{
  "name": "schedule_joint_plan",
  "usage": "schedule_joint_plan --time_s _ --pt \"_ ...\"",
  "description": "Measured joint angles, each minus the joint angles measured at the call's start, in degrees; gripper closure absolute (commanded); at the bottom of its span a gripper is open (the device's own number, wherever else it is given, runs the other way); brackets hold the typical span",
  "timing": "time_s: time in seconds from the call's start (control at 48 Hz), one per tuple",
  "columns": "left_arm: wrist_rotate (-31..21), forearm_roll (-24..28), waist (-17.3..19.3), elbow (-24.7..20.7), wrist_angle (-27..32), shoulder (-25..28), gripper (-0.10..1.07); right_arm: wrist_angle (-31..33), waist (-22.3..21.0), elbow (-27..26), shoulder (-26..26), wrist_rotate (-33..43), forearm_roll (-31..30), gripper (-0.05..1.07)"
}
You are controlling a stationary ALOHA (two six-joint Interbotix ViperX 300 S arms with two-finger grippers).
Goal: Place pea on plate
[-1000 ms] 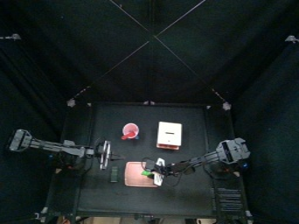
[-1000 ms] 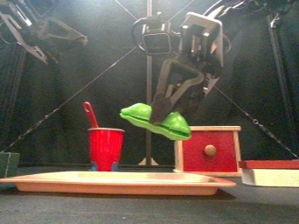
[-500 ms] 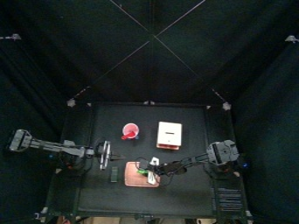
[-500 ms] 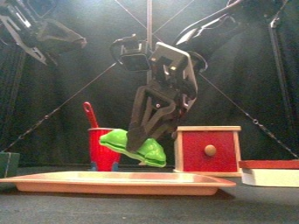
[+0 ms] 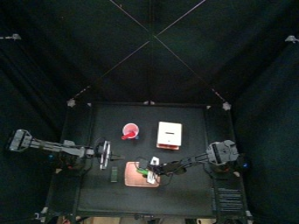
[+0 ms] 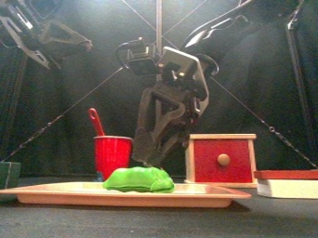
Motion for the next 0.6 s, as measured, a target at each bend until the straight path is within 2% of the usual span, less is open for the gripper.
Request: schedule_joint_plan --time_s 0.604 --pt "0.0 0.0 0.0 -0.1 0.0 0.1 1.0 1.6 0.2 -0.3 0.0 -0.2 0.0 0.15"
